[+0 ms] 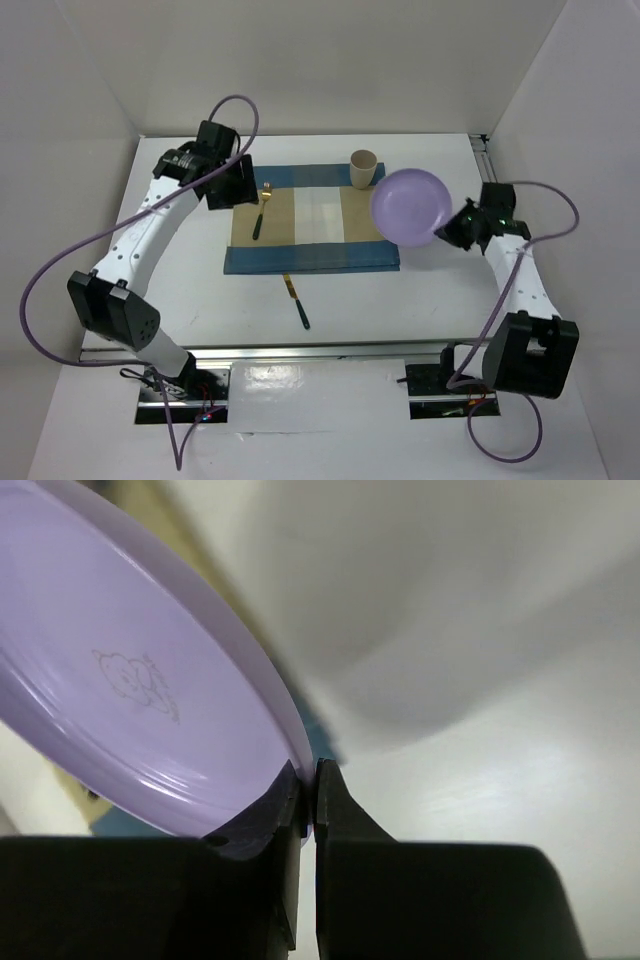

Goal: Set the dinner table for one person

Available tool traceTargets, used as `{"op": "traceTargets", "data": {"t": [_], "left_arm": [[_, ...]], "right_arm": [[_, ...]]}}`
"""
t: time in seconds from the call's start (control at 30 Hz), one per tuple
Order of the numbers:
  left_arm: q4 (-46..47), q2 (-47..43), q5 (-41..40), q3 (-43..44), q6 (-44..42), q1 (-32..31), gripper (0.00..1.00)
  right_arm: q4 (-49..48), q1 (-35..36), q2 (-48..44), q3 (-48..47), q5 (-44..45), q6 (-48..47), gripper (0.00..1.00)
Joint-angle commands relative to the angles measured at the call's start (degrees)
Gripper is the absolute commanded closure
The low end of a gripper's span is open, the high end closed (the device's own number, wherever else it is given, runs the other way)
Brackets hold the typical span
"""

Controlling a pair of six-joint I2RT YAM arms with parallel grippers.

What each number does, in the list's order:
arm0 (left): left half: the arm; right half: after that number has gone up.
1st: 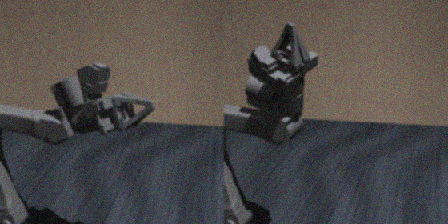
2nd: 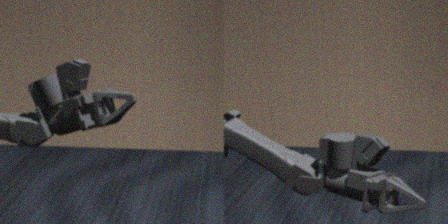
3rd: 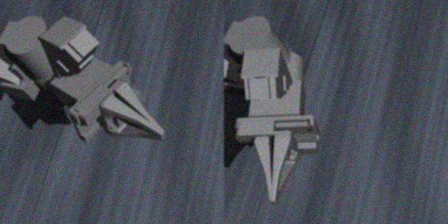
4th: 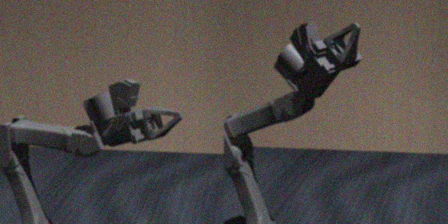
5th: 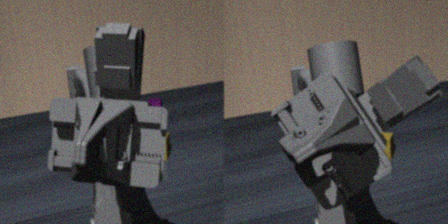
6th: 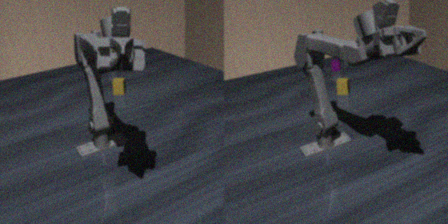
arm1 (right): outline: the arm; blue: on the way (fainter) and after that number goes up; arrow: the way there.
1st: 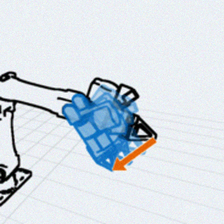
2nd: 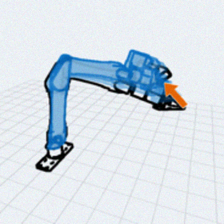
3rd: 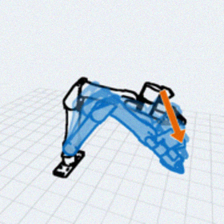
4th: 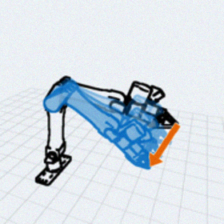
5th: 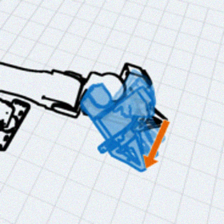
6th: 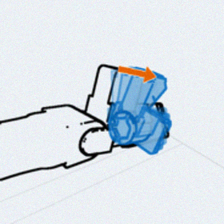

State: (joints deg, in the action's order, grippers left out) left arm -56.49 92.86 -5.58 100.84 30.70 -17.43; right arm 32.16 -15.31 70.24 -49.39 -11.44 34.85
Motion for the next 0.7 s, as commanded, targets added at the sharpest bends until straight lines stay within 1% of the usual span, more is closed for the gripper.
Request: {"op": "traceTargets", "data": {"t": [0.0, 0.03, 0.07, 0.1, 0.13, 0.17, 0.23, 0.27, 0.33, 0.37, 0.47, 0.6, 0.67], "left_arm": [[3.5, -3.9, 1.1, -8.3, 3.4, -1.5, 0.27], [3.5, -5.4, 1.1, -9.5, 4.9, -2.1, 0.27], [3.0, -6.1, 0.4, -10.6, 5.9, -2.7, 0.27], [3.0, -6.9, 0.4, -13.6, 7.3, -2.7, 0.27], [3.0, -9.4, 0.4, -15.6, 9.0, -2.7, 0.27], [4.3, -11.0, 0.9, -17.6, 9.8, -2.7, 0.26], [5.5, -13.8, 2.2, -22.4, 11.8, -2.7, 0.26], [5.5, -16.0, 2.2, -23.7, 12.4, -3.2, 0.26], [5.5, -17.5, 1.7, -25.8, 13.1, -3.2, 0.24], [3.9, -18.1, 0.8, -26.3, 13.7, -3.2, 0.24], [2.4, -20.1, -1.0, -27.6, 14.2, -3.2, 0.24], [0.6, -21.4, -1.5, -28.7, 14.2, -3.2, 0.24], [0.6, -22.0, -1.0, -30.2, 14.2, -3.2, 0.24]], "right_arm": [[1.1, 9.9, 3.1, -9.2, -3.2, -0.9, 1.00], [1.1, 16.3, 4.8, -10.7, -3.2, 0.3, 1.00], [1.1, 19.6, 8.6, -12.3, -3.2, 1.0, 1.00], [1.1, 22.7, 10.7, -16.1, -2.7, 1.8, 1.00], [1.1, 25.7, 12.9, -18.0, -1.1, 3.1, 1.00], [1.1, 30.4, 17.5, -19.9, -0.5, 3.6, 1.00], [0.5, 33.8, 22.0, -25.1, 0.1, 4.9, 1.00], [0.0, 36.0, 26.1, -26.7, 0.8, 5.4, 1.00], [-1.3, 37.4, 29.9, -30.5, 0.8, 6.2, 1.00], [-1.3, 37.9, 33.4, -31.6, 0.8, 6.2, 1.00], [-2.5, 38.5, 39.5, -35.6, 0.8, 7.3, 1.00], [-3.2, 39.0, 45.0, -39.3, 1.4, 8.4, 1.00], [-3.2, 39.0, 47.3, -41.0, 3.3, 8.4, 1.00]]}}
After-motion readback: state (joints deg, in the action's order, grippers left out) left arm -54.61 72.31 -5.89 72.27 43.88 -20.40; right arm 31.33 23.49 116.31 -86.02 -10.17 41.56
